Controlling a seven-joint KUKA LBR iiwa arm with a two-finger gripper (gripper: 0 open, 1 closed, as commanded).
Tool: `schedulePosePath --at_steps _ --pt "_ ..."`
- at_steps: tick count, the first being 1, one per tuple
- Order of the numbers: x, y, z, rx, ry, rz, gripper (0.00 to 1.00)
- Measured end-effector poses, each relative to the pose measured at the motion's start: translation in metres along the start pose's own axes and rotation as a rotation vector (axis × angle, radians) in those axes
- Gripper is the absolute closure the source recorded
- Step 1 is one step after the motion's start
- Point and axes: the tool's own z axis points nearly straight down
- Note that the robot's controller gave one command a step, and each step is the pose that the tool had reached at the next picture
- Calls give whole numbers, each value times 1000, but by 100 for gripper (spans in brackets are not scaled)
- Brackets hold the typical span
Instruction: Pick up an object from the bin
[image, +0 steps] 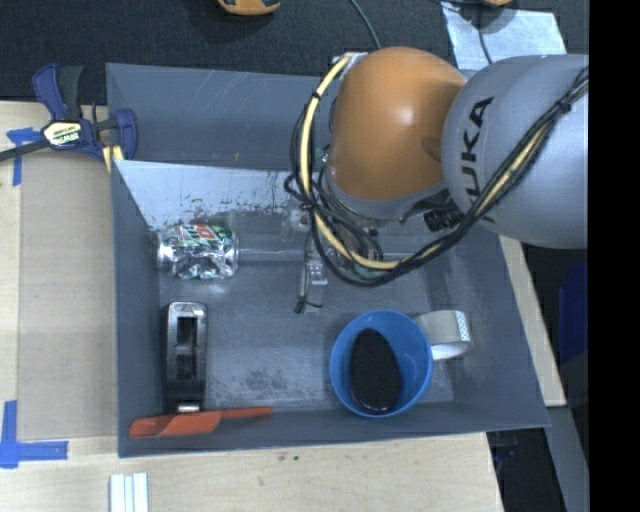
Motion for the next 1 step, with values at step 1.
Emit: schedulePosePath --at_steps 1 --pt "0 0 0 0 0 0 0"
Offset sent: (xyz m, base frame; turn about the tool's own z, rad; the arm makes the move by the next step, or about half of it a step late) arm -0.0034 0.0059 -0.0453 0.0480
